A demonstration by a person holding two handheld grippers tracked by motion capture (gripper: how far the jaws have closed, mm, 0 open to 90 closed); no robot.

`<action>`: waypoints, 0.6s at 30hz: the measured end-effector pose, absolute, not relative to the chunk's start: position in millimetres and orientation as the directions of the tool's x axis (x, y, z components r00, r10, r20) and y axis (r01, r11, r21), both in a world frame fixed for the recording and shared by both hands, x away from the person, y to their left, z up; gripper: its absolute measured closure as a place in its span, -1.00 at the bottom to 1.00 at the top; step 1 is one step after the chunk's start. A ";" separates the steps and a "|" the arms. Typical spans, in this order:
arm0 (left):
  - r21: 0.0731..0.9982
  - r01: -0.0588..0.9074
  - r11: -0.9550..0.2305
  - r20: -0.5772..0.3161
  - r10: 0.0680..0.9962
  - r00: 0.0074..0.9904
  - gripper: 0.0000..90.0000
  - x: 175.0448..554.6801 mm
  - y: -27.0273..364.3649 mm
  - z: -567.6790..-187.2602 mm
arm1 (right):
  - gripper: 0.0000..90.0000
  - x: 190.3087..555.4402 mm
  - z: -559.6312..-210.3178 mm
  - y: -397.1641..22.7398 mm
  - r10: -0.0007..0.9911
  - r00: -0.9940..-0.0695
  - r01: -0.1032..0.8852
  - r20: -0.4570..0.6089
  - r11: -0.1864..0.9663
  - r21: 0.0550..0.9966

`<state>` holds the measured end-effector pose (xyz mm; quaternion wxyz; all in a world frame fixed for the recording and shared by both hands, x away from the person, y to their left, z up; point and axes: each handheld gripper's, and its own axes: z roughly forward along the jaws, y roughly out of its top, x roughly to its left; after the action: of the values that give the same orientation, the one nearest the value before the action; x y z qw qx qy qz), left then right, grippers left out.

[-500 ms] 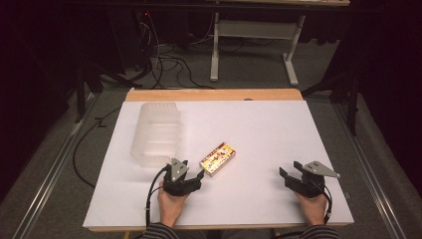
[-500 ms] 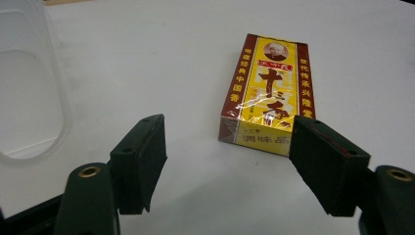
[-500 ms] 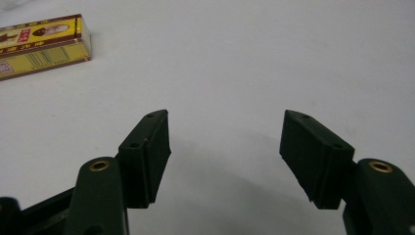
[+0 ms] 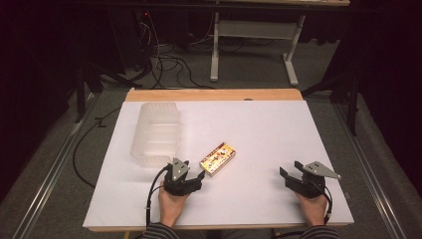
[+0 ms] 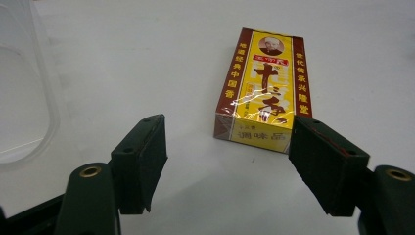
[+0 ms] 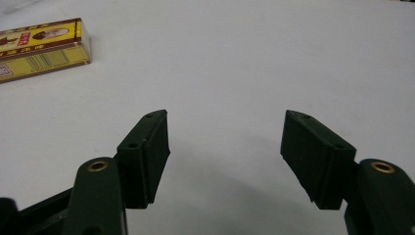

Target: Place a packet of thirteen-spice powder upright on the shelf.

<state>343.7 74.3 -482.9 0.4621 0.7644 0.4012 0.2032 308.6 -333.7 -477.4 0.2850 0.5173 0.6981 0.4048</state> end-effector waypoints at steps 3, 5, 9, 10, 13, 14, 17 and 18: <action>0.872 0.419 -0.255 -0.052 0.801 0.596 -0.31 342.6 74.2 -482.7 | -0.23 308.2 -477.4 -333.7 0.954 -0.298 0.489 0.023 0.132 0.862; 0.871 0.419 -0.258 -0.048 0.803 0.595 -0.31 342.6 73.4 -482.8 | -0.23 308.0 -477.3 -334.1 0.954 -0.298 0.488 0.028 0.127 0.864; 0.869 0.425 -0.254 -0.058 0.801 0.596 -0.32 343.7 74.2 -482.7 | -0.23 308.3 -477.3 -334.6 0.952 -0.303 0.488 0.029 0.129 0.863; 0.870 0.420 -0.257 -0.050 0.802 0.596 -0.32 343.1 73.8 -482.5 | -0.23 309.0 -477.4 -334.7 0.950 -0.312 0.489 0.028 0.135 0.862; 0.869 0.423 -0.256 -0.053 0.803 0.594 -0.32 343.3 73.4 -482.6 | -0.23 308.9 -477.4 -334.7 0.949 -0.314 0.485 0.025 0.138 0.863; 0.868 0.425 -0.257 -0.053 0.802 0.595 -0.32 343.6 73.4 -482.6 | -0.23 308.2 -477.2 -334.5 0.950 -0.309 0.485 0.029 0.132 0.864; 0.867 0.425 -0.259 -0.054 0.800 0.598 -0.32 343.9 73.3 -482.4 | -0.23 308.1 -477.2 -334.1 0.951 -0.308 0.486 0.029 0.131 0.864; 0.865 0.428 -0.261 -0.057 0.797 0.601 -0.32 344.3 73.2 -482.3 | -0.24 308.0 -477.2 -334.2 0.951 -0.308 0.486 0.029 0.131 0.864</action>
<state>344.3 73.2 -482.3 0.4588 0.7681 0.3988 0.2012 308.0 -334.2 -477.2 0.2829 0.5156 0.6967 0.4108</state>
